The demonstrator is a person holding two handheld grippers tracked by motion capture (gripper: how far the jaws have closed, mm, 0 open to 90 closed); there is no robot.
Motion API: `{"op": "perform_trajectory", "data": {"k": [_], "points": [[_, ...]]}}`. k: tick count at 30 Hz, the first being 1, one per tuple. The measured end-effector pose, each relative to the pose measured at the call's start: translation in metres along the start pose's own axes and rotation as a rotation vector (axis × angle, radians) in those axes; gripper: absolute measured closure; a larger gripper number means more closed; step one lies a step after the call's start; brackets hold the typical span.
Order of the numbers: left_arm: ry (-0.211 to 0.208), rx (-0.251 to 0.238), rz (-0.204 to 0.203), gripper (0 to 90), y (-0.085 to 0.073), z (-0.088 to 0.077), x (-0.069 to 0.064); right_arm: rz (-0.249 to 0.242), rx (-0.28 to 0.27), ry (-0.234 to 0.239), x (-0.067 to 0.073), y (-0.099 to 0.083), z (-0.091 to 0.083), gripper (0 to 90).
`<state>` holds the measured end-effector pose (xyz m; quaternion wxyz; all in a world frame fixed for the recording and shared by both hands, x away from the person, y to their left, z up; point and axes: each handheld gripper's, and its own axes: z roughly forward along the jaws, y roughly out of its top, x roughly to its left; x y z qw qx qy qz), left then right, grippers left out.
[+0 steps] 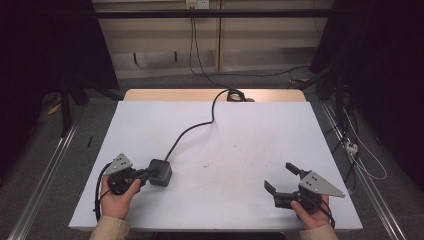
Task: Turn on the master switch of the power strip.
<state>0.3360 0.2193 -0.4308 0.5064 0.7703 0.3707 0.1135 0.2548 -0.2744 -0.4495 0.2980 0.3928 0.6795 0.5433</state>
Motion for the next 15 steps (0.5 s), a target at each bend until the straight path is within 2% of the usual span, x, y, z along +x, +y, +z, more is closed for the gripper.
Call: {"op": "perform_trajectory", "data": {"k": [15], "points": [[0.003,-0.001,0.018,90.0,0.0,-0.0002,-0.0004,-0.003,-0.003,-0.001,-0.0005,0.0002,-0.0003,4.3]]}}
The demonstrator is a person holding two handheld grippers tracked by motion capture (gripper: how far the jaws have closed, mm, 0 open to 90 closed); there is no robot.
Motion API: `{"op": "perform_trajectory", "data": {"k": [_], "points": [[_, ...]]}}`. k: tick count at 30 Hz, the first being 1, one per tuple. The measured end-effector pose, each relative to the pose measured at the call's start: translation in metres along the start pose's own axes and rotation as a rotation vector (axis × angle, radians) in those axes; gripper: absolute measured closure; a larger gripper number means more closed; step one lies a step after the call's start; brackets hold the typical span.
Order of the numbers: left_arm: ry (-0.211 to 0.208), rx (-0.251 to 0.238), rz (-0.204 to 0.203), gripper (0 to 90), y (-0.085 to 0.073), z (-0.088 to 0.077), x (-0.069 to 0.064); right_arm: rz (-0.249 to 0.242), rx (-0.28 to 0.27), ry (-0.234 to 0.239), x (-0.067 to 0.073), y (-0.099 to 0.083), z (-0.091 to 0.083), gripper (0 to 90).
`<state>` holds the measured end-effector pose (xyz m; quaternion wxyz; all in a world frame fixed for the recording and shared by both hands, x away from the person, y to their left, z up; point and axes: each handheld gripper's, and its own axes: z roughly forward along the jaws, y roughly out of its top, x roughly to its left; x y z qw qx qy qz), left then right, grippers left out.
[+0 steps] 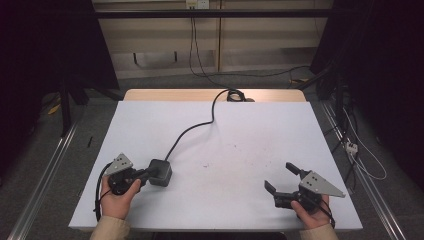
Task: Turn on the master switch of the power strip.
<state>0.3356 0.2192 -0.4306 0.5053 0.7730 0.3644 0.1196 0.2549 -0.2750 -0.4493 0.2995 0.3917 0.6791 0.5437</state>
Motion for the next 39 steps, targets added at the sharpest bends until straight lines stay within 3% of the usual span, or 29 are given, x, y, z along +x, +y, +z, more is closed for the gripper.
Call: {"op": "perform_trajectory", "data": {"k": [4,8,10,20,39], "points": [[-0.014,-0.014,-0.015,90.0,-0.0016,0.0,0.0019,0.0,-0.002,0.001,0.0,0.0002,0.0,4.3],[-0.004,-0.015,0.008,90.0,-0.0009,0.0004,0.0003,-0.001,-0.002,0.003,-0.0002,0.0002,0.0006,4.3],[-0.012,-0.022,-0.017,90.0,-0.0023,-0.0002,0.0017,0.001,-0.002,0.005,-0.0003,0.0003,0.0006,4.3],[-0.001,-0.026,-0.008,90.0,-0.0012,-0.0005,0.0001,0.0,-0.002,0.005,-0.0002,0.0002,0.0008,4.3],[-0.006,-0.059,-0.044,87.1,-0.0007,-0.0016,0.0028,0.003,0.002,0.009,0.0005,0.0005,0.0032,4.4]]}}
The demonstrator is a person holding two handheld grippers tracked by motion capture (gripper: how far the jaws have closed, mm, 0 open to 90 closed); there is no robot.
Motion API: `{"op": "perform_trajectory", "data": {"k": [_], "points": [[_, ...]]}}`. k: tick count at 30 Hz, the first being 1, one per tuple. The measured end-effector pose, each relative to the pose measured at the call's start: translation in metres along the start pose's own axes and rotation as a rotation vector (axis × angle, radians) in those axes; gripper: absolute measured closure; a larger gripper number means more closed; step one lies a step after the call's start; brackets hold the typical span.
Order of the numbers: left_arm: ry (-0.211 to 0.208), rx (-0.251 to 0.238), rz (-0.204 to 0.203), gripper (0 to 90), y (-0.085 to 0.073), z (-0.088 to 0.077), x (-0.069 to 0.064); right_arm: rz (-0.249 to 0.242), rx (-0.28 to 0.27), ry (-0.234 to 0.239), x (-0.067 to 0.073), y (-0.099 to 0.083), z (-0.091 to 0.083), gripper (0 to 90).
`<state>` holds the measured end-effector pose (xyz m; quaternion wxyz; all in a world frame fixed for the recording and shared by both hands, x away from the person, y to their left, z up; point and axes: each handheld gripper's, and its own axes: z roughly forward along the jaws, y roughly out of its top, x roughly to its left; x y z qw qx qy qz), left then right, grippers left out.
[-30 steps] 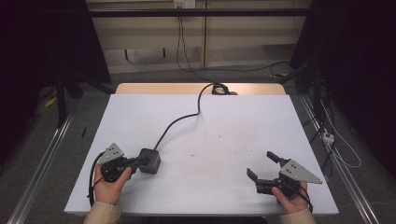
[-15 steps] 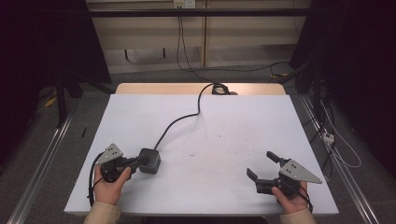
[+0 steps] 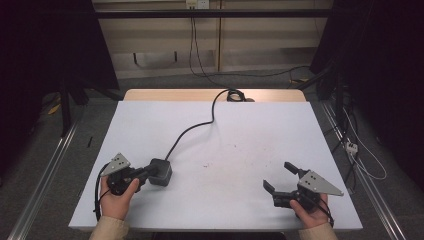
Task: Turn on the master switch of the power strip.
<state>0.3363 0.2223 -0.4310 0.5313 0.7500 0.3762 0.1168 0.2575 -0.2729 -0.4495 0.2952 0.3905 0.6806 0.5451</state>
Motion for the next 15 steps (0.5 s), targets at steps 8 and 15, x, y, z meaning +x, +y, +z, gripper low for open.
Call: {"op": "perform_trajectory", "data": {"k": [8,15], "points": [[0.001,-0.01,-0.004,73.1,0.0023,-0.0007,-0.0011,-0.001,0.0,0.001,0.0,0.0,0.0001,4.4],[-0.004,-0.007,-0.015,57.7,0.0038,0.0003,-0.0012,-0.001,-0.002,-0.002,-0.0006,-0.0001,-0.0004,4.4]]}}
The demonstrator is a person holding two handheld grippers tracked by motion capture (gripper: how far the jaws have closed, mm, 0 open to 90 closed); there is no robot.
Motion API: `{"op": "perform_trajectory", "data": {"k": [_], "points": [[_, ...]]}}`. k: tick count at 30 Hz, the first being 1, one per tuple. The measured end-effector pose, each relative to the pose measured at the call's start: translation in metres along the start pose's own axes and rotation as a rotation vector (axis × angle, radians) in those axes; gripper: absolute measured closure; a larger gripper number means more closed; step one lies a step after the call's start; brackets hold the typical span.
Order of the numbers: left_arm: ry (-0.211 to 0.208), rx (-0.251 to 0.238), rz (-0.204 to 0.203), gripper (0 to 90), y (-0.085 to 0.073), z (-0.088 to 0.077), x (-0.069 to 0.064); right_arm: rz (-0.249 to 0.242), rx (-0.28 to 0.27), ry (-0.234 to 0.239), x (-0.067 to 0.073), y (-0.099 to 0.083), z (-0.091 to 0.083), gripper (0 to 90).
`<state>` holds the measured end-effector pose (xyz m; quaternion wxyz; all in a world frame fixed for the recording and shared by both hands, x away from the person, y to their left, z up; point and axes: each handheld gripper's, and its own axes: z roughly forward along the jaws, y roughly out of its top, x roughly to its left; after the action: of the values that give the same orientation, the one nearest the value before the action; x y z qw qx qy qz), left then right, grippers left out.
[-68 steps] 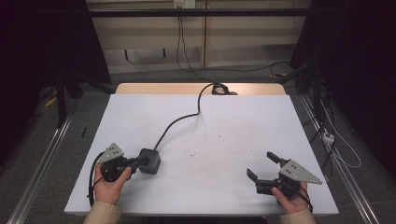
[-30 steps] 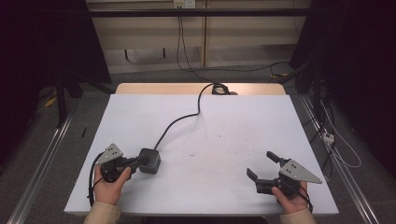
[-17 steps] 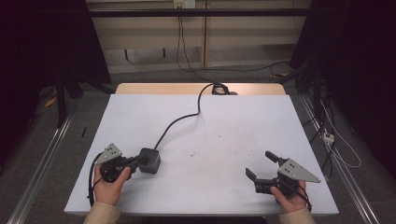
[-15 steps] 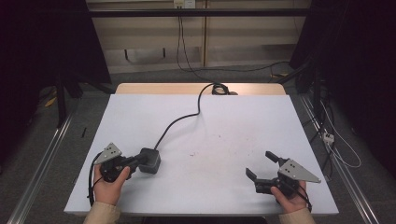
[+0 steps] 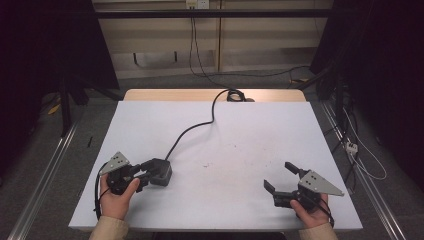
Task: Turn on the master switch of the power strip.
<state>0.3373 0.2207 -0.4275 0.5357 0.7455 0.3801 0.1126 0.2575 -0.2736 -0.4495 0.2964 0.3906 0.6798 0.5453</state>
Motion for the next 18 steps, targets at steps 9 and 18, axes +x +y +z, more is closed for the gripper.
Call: {"op": "perform_trajectory", "data": {"k": [9,18], "points": [[0.0,0.009,-0.004,39.9,0.002,0.0011,-0.0007,0.0,0.001,-0.002,-0.0001,-0.0001,-0.0015,4.5],[0.0,0.019,0.01,32.5,0.0031,0.0011,-0.0016,-0.003,-0.002,-0.002,0.0,0.0002,-0.0027,4.5]]}}
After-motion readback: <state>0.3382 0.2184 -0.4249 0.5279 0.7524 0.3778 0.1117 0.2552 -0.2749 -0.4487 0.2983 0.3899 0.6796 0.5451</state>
